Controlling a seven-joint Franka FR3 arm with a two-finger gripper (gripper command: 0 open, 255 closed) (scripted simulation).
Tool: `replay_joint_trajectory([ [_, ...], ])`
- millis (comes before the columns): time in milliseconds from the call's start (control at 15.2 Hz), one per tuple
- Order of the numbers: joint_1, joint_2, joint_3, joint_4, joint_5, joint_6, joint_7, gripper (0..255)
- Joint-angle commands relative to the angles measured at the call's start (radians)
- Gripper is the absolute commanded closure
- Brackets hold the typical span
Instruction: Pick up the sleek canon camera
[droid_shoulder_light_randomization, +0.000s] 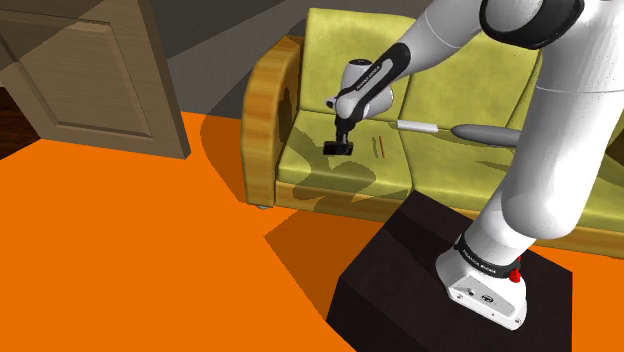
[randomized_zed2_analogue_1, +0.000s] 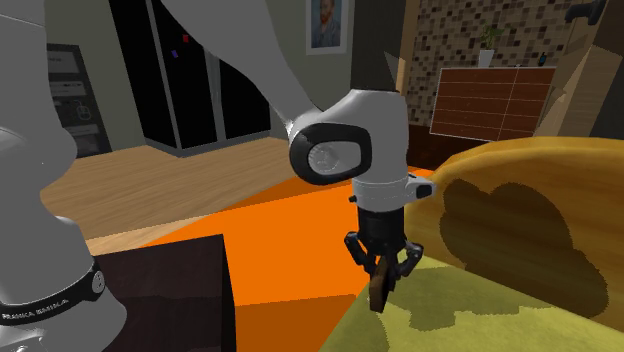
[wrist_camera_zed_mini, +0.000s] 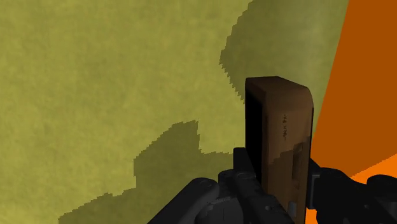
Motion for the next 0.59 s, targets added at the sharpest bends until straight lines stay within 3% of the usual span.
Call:
replay_joint_trajectory([
  [0,0.004,-0.022,-0.005,0.002,-0.008,-0.024,0.005,255],
  [528,0.012,-0.090,-0.015,0.012,-0.033,-0.100,0.019,255],
])
